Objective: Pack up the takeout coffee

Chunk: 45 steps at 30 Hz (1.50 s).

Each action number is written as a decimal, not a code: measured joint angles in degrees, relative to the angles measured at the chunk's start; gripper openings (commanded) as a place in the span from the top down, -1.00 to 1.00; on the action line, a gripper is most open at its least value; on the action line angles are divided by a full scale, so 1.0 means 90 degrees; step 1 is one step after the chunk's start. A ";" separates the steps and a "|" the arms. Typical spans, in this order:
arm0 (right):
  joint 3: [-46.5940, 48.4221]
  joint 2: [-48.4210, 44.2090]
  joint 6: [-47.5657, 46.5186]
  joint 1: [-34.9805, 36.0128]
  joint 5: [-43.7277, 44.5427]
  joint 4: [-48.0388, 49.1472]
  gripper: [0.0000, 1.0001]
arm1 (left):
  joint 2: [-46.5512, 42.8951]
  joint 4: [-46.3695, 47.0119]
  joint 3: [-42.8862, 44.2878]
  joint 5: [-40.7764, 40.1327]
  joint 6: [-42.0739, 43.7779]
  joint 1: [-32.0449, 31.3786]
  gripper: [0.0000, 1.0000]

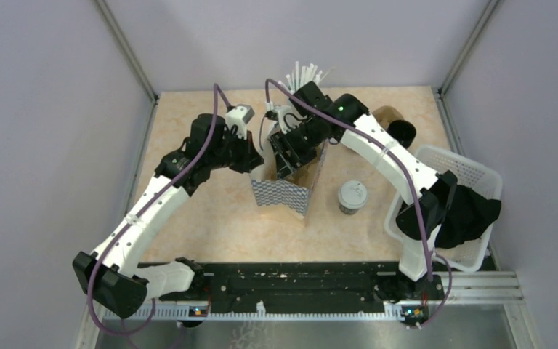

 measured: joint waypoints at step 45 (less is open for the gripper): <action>-0.4677 -0.3478 0.1345 -0.2042 0.3225 0.1180 -0.97 | 0.0559 -0.1722 0.1095 -0.0979 0.0017 0.0000 0.64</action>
